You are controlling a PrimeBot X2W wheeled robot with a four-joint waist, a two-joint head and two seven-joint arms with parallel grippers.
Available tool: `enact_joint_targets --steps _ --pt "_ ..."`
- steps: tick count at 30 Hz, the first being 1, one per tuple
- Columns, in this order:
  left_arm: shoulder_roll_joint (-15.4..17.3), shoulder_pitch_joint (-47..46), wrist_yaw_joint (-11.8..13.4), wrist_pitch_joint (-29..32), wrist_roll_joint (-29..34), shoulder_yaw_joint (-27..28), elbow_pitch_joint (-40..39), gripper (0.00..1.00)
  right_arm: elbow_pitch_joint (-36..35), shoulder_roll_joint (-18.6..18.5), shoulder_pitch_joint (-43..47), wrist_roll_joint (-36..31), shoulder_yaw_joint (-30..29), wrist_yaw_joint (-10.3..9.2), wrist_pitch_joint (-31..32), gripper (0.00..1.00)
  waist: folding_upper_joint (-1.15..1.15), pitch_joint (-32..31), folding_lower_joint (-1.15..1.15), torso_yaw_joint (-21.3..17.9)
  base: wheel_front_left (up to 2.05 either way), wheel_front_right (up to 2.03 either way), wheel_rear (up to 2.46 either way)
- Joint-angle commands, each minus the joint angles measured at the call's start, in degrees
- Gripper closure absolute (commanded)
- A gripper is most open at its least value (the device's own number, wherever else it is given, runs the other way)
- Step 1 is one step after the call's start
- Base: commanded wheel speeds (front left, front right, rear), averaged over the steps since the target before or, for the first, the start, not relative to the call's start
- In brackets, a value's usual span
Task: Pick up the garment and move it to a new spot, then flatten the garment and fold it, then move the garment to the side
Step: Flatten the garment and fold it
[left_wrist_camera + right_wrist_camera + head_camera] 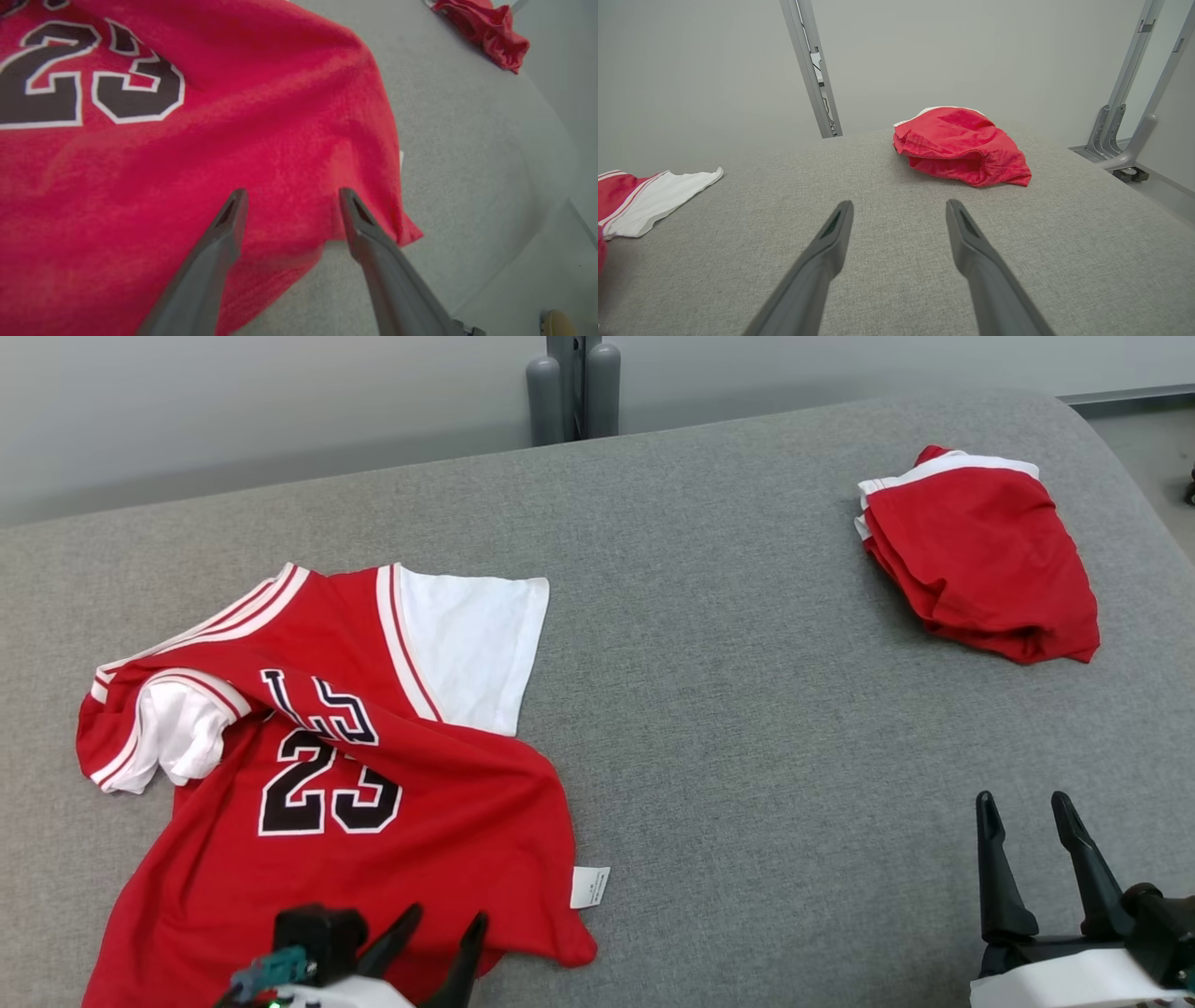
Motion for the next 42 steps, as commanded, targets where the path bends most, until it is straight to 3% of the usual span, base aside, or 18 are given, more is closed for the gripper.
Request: enact_joint_targets --steps 1,5,8,12,15,18,21,25,29,30,36,42 --pt "1.0 0.6 0.6 0.3 0.7 0.1 -0.7 0.0 0.0 -0.3 0.3 -0.5 -0.2 0.01 -0.3 0.0 0.0 -0.1 0.0 0.1 0.0 0.0 0.0" --pt "3.5 4.3 2.0 3.6 0.9 -1.7 -6.5 0.0 -0.1 -0.3 0.5 -0.7 -0.1 0.01 -0.3 0.0 0.0 -0.1 0.0 0.8 0.0 0.0 0.0" --pt "4.6 4.0 2.9 5.1 2.3 -2.2 -5.6 0.0 -0.2 -0.3 0.3 -1.1 -0.1 0.01 -0.3 0.0 0.0 0.1 0.0 1.1 0.0 0.0 0.0" --pt "3.7 1.2 2.9 5.6 3.5 -2.8 -0.5 0.0 -0.4 -0.3 -0.3 -1.4 0.2 0.01 -0.3 0.0 0.0 0.7 0.0 1.1 0.0 0.0 0.0" --pt "1.6 -0.6 1.3 4.6 2.5 -3.3 3.5 0.0 -0.5 -0.3 -0.6 -1.5 0.5 0.01 -0.3 0.0 0.0 1.1 0.0 0.7 0.0 0.0 0.0" --pt "0.9 -1.8 -0.8 4.7 1.8 -4.2 6.7 1.0 -0.5 -0.3 -0.5 -1.6 0.2 0.01 -0.3 0.0 0.0 1.3 0.0 0.6 0.0 0.0 0.0" --pt "0.7 -2.2 -3.4 4.8 0.8 -5.2 8.1 1.0 -0.2 -0.3 0.2 -1.5 -0.2 0.01 -0.3 0.0 0.0 0.9 0.0 0.9 0.0 0.0 0.0" --pt "2.9 -1.3 -5.9 5.6 -0.7 -4.9 5.1 1.0 0.2 -0.3 1.1 -1.0 -0.6 0.01 -0.3 0.0 0.0 -0.3 0.0 2.4 0.0 0.0 0.0" --pt "6.4 0.5 -6.8 7.5 -1.9 -4.3 -0.1 1.0 0.5 -0.3 1.5 -0.9 -0.9 0.01 -0.3 0.0 0.0 -1.4 0.0 4.1 0.0 0.0 0.0" --pt "9.6 2.3 -7.0 8.9 -2.9 -3.4 -4.1 1.0 0.6 -0.3 1.9 -0.9 -0.8 0.01 -0.3 0.0 0.0 -2.1 0.0 5.2 0.0 0.0 0.0" --pt "17.3 6.4 -4.9 11.2 -5.4 1.6 -10.6 1.0 0.9 -0.3 2.5 -0.7 -0.5 0.01 -0.3 0.0 0.0 -3.3 0.0 8.2 0.0 0.0 0.0" --pt "22.4 7.9 -3.1 13.0 -7.7 6.1 -9.2 1.0 1.2 -0.3 2.5 -1.0 0.1 0.01 -0.3 0.0 0.0 -3.9 0.0 10.2 0.0 0.0 0.0"
